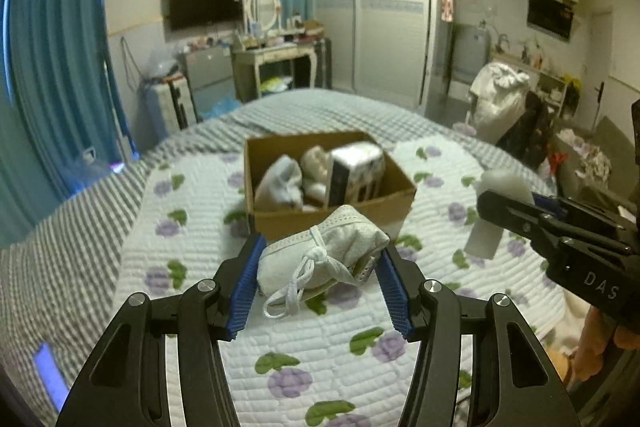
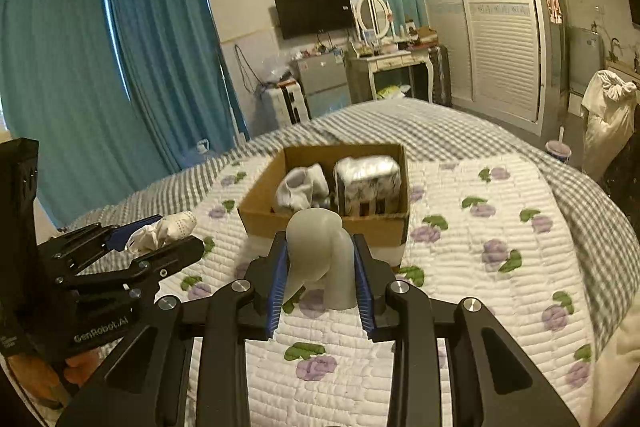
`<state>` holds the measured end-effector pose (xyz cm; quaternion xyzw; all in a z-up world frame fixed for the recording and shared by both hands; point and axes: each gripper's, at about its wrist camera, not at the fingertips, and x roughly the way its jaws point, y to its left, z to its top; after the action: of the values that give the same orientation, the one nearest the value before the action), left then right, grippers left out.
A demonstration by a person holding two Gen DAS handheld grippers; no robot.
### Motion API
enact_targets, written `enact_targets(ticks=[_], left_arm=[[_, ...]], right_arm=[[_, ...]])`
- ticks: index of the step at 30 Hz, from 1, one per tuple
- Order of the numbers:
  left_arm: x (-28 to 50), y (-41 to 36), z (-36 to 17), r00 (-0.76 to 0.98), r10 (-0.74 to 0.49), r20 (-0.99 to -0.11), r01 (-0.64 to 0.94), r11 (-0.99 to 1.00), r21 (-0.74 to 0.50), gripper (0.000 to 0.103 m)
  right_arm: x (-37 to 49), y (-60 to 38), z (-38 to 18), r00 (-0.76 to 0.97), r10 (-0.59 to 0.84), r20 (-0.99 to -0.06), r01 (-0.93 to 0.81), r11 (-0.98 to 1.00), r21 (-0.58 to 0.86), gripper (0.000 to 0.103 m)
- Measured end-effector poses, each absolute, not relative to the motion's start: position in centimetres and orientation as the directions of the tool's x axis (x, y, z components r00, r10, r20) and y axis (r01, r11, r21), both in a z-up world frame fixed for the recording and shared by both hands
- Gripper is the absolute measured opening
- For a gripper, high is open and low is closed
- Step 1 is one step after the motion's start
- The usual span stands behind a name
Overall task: Organize soft objects
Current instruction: 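Place the pouch and white sock into the box and open both tools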
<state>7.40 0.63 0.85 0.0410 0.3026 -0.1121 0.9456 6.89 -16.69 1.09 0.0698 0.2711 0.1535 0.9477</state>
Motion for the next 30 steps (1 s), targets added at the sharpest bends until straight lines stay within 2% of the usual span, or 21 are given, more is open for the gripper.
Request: enact_targets(ticks=[6, 14, 21, 30], left_arm=[[8.4, -0.2, 2.9, 0.813, -0.177, -0.555, 0.226, 0.974, 0.02, 0.054], [13.7, -0.9, 3.3, 0.829, -0.148, -0.539, 0.202, 0.979, 0.042, 0.054], [20.5, -0.2, 0.3, 0.791, -0.107, -0.602, 0.158, 0.987, 0.032, 0.054], [27.6, -0.5, -4.5, 0.729, -0.106, -0.676, 0.156, 0.988, 0.014, 0.054]], right_arm=[[7.5, -18.1, 4.1, 0.832, 0.308, -0.462, -0.259, 0.951, 0.168, 0.031], [12.6, -17.8, 6.1, 0.835, 0.316, -0.45, -0.279, 0.949, 0.148, 0.031], [20.3, -16.1, 4.6, 0.807, 0.329, -0.49, -0.291, 0.944, 0.155, 0.031], [31.6, -14.6, -0.6, 0.74, 0.345, -0.578, -0.296, 0.938, 0.18, 0.031]])
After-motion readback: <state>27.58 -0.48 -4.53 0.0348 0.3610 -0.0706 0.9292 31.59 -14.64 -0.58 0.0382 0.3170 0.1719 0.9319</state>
